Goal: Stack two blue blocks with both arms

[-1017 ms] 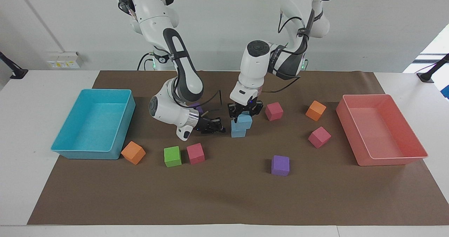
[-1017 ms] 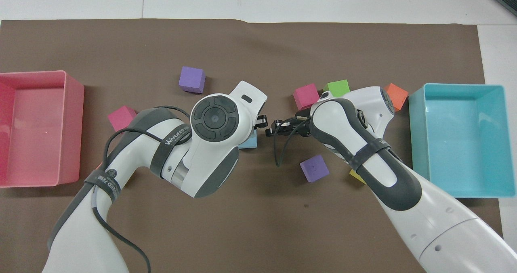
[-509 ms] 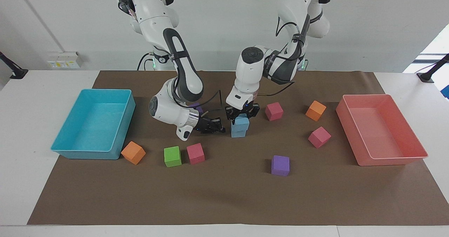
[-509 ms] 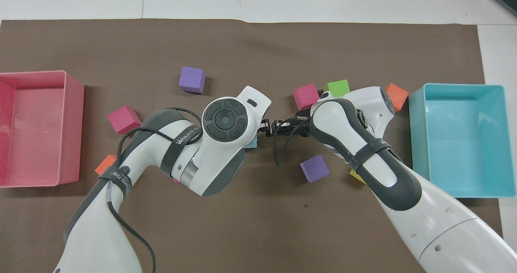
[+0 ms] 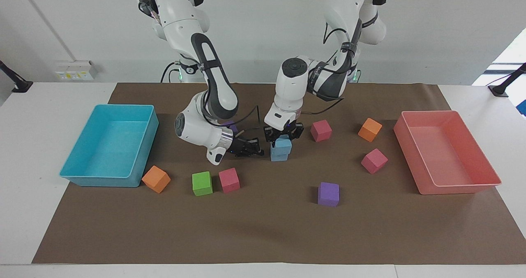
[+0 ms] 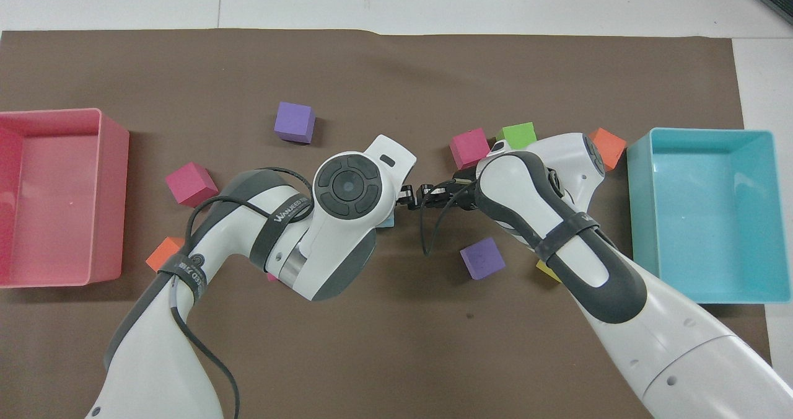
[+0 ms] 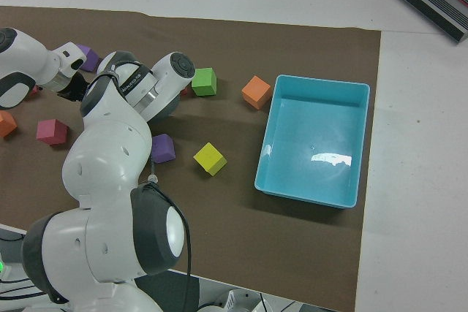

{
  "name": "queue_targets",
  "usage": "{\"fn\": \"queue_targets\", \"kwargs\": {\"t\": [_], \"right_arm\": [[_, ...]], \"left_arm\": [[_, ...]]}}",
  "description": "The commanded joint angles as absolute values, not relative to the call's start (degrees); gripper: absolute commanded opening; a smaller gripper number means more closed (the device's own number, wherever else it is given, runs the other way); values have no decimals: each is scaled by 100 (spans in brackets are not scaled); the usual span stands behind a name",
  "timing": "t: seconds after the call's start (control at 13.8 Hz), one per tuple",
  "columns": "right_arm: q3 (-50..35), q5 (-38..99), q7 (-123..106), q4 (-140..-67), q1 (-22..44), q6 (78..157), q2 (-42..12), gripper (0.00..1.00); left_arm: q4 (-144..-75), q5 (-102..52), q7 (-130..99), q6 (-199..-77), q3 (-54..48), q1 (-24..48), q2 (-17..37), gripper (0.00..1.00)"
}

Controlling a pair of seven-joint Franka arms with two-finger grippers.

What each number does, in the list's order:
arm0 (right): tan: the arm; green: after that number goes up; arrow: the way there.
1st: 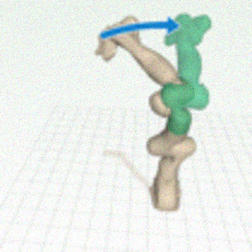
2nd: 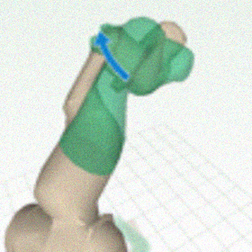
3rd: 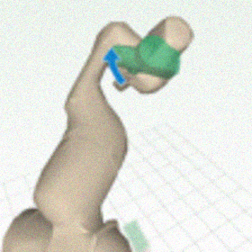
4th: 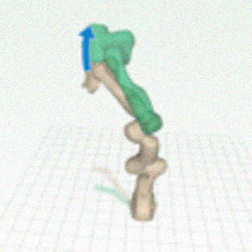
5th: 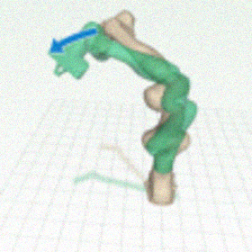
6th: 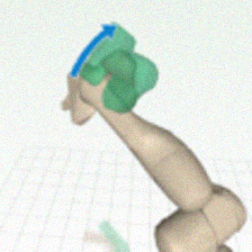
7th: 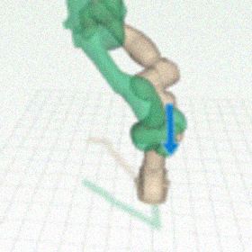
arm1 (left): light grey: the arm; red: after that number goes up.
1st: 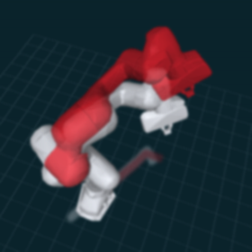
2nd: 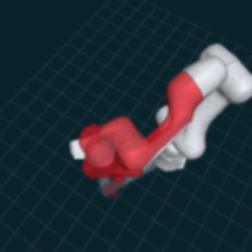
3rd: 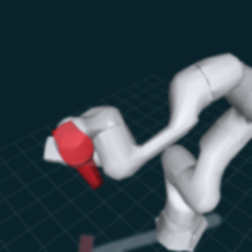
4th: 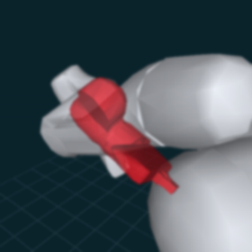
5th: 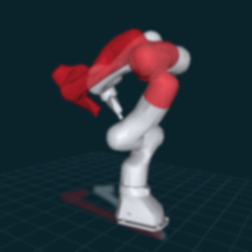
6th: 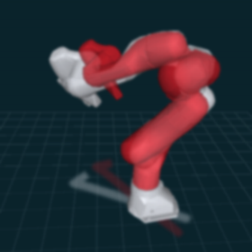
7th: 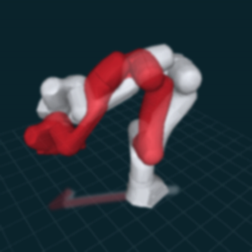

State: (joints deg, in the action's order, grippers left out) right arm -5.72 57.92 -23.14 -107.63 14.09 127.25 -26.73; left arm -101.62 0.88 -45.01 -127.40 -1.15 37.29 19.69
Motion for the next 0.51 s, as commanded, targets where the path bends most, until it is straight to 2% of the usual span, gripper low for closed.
{"fn": "queue_targets", "kwargs": {"t": [0.0,0.44], "right_arm": [[-606,6003,-2487,-10863,1406,12876,-2628,0],[-606,6003,-2487,-10863,1406,12876,-2628,0]], "left_arm": [[-10292,220,-4465,-12824,-18,3902,1907,58],[-10292,220,-4369,-12779,-18,3920,1907,58]]}}
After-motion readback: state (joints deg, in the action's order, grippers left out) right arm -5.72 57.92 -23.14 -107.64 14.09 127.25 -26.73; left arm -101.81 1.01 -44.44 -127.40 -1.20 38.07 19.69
